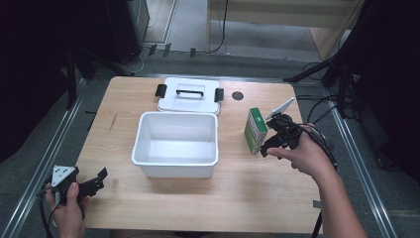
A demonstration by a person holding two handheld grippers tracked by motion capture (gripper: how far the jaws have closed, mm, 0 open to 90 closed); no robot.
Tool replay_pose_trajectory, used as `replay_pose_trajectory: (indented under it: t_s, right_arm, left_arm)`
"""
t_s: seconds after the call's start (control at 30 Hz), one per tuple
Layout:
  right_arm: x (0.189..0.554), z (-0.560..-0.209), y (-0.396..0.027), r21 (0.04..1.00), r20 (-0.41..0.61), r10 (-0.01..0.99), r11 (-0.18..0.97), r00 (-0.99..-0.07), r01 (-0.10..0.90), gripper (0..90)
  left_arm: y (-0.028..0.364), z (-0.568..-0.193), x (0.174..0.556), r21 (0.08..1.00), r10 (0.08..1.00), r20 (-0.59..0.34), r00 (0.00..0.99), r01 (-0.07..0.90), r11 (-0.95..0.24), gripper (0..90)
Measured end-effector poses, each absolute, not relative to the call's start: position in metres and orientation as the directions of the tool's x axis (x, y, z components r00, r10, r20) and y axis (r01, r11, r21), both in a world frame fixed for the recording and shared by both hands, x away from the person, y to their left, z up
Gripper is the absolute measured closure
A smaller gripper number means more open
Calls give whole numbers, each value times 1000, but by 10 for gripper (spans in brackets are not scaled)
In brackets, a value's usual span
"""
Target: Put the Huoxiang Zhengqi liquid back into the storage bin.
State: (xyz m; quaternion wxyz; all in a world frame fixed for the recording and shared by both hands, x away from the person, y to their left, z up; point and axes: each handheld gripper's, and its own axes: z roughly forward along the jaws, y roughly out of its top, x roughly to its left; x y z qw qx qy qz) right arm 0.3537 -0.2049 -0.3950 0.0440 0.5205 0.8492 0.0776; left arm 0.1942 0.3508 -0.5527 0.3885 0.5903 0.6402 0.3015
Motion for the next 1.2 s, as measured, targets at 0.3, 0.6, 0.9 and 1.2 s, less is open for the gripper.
replay_pose_trajectory:
  t_s: [0.3,0.6,0.9,1.2]
  right_arm:
    - [374,-388,-191,172,-3,890,450,-457,876,253]
    - [395,-386,-176,202,-48,915,402,-401,893,235]
    - [417,-388,-163,182,-62,923,385,-380,905,270]
    - [432,-393,-157,192,-74,941,339,-331,921,319]
  left_arm:
    - [351,-553,194,843,990,-141,4,525,118,14]
    - [351,-553,195,839,990,-142,10,532,115,13]
    - [351,-553,195,837,989,-146,13,534,117,14]
    - [352,-553,196,834,987,-157,15,537,125,14]
